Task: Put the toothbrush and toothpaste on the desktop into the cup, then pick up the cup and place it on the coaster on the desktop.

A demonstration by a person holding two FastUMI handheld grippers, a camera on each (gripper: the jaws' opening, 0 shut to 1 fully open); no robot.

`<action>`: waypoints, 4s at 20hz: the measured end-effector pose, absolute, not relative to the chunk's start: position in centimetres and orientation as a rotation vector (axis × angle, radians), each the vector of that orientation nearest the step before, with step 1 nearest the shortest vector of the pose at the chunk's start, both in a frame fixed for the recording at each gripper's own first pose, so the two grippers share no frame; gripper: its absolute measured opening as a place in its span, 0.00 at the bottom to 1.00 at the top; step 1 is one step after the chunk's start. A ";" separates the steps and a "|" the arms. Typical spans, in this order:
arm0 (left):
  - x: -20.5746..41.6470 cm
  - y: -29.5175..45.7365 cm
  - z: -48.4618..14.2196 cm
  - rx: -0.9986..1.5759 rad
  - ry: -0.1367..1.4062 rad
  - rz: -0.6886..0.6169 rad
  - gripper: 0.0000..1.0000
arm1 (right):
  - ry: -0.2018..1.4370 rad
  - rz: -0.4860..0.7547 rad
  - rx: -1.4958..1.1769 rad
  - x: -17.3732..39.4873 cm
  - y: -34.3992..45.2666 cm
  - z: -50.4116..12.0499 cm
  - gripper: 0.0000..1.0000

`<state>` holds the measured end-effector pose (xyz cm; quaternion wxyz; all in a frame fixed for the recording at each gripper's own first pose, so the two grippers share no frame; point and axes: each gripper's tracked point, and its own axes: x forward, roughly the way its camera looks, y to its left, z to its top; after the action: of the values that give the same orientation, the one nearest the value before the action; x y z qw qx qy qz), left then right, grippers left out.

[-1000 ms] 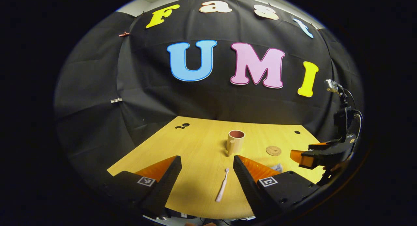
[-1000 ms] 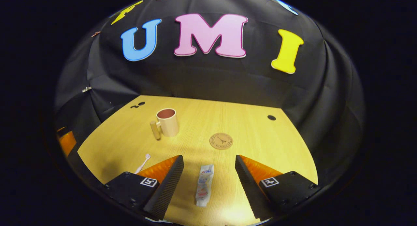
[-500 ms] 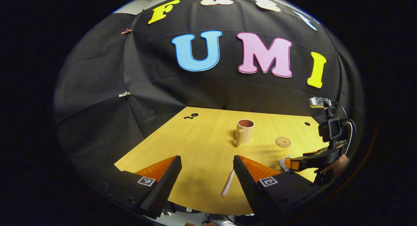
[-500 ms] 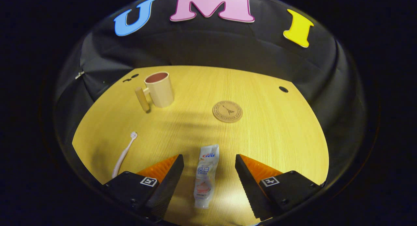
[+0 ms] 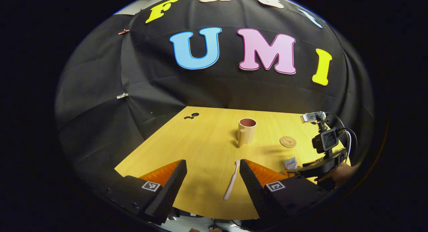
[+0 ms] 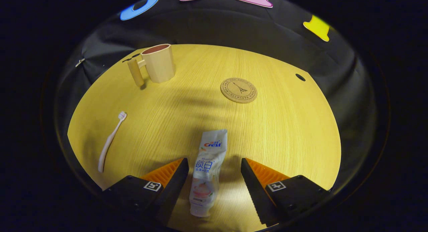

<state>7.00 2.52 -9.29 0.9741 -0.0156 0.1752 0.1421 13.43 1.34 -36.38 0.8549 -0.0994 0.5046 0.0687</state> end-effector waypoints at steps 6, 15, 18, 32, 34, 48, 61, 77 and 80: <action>6.9 3.4 -10.0 -0.050 0.366 0.299 0.99 | 1.118 0.150 -0.132 12.8 2.5 -36.7 0.80; 6.8 2.7 -10.5 -0.030 0.375 0.267 0.99 | 1.160 0.239 -0.084 12.6 2.8 -36.4 0.41; 6.8 2.5 -10.6 -0.033 0.373 0.265 0.99 | 1.144 0.229 -0.041 12.9 2.3 -35.9 0.31; 7.2 2.5 -12.3 -0.051 0.409 0.267 0.99 | 1.065 0.225 0.029 14.4 1.0 -32.8 0.28; 7.6 2.8 -12.7 -0.062 0.420 0.269 0.99 | 1.037 0.232 0.024 15.0 0.8 -31.7 0.28; 14.6 1.1 -22.7 -0.074 0.756 0.076 0.99 | 0.829 0.284 0.117 17.9 0.7 -21.0 0.28; 17.7 1.0 -29.5 -0.056 1.046 0.077 0.81 | 0.708 0.322 0.106 18.1 -1.8 -16.9 0.28; 17.8 -0.5 -29.4 -0.042 1.106 0.032 0.06 | 0.623 0.404 0.044 24.2 2.3 -15.2 0.27; 17.7 -0.6 -28.9 -0.067 1.051 0.009 0.06 | 0.611 0.419 0.024 25.5 4.2 -15.1 0.28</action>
<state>17.70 -0.58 -28.88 0.8646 -0.0322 0.5014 0.0044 25.54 4.22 -15.09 0.9321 0.0117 0.2987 0.2046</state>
